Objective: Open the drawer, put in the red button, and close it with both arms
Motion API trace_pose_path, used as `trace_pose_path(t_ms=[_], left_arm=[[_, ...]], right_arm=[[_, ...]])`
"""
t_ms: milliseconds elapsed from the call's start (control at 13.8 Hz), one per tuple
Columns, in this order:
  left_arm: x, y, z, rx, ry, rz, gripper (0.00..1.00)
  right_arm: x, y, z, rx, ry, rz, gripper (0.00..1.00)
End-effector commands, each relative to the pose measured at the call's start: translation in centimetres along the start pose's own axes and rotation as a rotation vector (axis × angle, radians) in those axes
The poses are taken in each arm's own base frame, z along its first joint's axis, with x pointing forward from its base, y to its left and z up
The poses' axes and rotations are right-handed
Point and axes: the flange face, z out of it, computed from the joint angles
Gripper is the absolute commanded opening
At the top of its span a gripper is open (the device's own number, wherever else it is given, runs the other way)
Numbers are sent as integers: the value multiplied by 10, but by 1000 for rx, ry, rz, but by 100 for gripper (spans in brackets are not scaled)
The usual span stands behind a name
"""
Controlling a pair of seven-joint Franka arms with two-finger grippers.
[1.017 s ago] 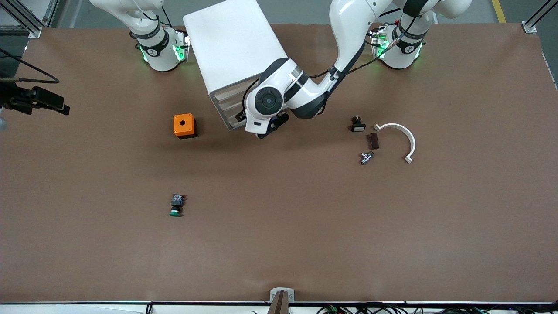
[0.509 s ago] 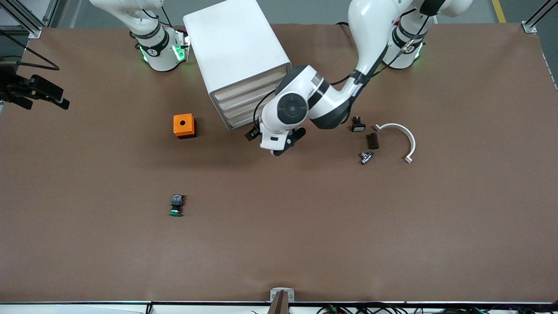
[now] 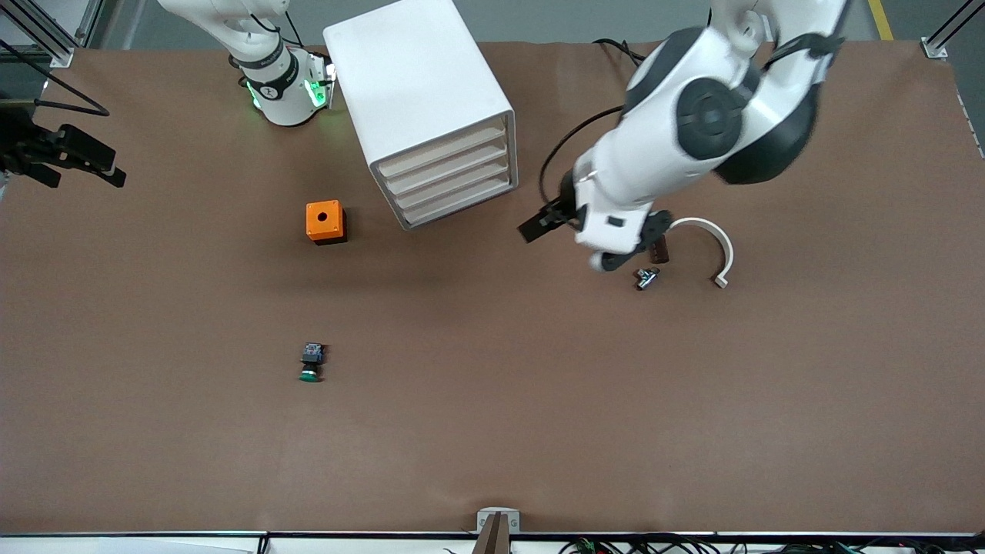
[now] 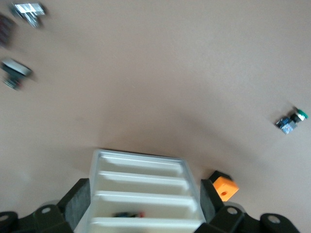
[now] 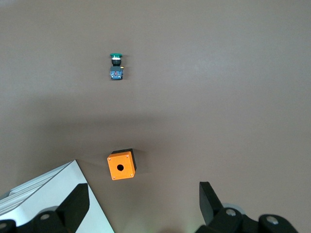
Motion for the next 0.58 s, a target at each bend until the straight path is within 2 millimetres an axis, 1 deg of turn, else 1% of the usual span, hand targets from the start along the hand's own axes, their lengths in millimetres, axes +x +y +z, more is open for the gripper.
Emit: trace_pose_path(t_ms=[0, 145, 291, 436, 509], left_arm=[[24, -56, -52, 52, 10, 120, 99], [44, -96, -86, 113, 49, 206, 99], [71, -128, -106, 132, 58, 240, 99], [99, -167, -130, 134, 55, 272, 99], [110, -182, -137, 141, 54, 288, 99]], right_arm=[[-6, -1, -2, 4, 13, 7, 100], [-6, -2, -2, 4, 15, 6, 100], [-6, -3, -2, 4, 15, 4, 100], [-5, -5, -1, 5, 14, 1, 100], [-5, -5, -2, 5, 16, 1, 100]])
